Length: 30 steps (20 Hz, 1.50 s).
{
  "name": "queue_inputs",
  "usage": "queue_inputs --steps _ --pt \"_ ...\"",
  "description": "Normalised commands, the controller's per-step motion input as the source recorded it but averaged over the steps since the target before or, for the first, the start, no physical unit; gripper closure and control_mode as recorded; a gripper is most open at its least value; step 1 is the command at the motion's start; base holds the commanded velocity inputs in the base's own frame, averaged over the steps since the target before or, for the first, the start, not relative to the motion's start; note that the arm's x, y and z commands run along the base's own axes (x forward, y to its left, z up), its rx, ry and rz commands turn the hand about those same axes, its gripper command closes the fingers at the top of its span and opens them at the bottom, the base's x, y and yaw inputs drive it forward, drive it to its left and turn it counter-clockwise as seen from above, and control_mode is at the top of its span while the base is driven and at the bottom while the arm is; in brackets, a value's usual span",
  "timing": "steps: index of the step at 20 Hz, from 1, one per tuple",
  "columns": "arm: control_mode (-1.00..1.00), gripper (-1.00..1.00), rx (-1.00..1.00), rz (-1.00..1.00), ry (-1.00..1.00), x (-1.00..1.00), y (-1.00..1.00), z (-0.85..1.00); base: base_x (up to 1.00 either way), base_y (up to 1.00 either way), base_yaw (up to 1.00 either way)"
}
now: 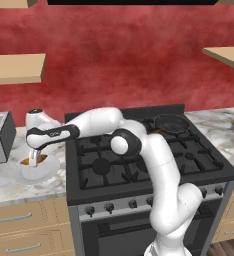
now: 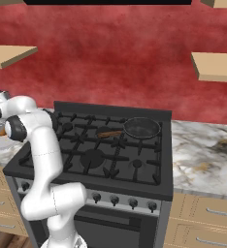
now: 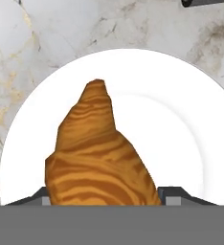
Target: Pick the croissant and place it on the pan. Then turn on the stove to warm the croissant.
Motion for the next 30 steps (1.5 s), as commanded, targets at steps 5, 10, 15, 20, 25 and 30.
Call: queue_inputs --steps 5,10,15,20,25,30 --pt "-1.0 1.0 0.0 0.0 0.0 -0.2 -0.13 0.41 0.0 0.0 0.0" --pt "-1.0 1.0 0.0 0.0 0.0 -0.22 -0.25 0.27 0.0 0.0 0.0" --pt "-1.0 1.0 0.01 0.0 -0.02 -0.24 -0.43 0.1 0.0 0.0 0.0" --pt "-1.0 1.0 0.01 0.0 -0.02 -0.27 -0.59 0.18 0.0 0.0 0.0" --pt "-1.0 1.0 0.02 0.0 -0.03 -0.26 -0.6 0.2 0.0 0.0 0.0" --pt "-1.0 1.0 0.07 0.0 -0.04 -0.23 -0.67 0.35 0.0 0.0 0.0"
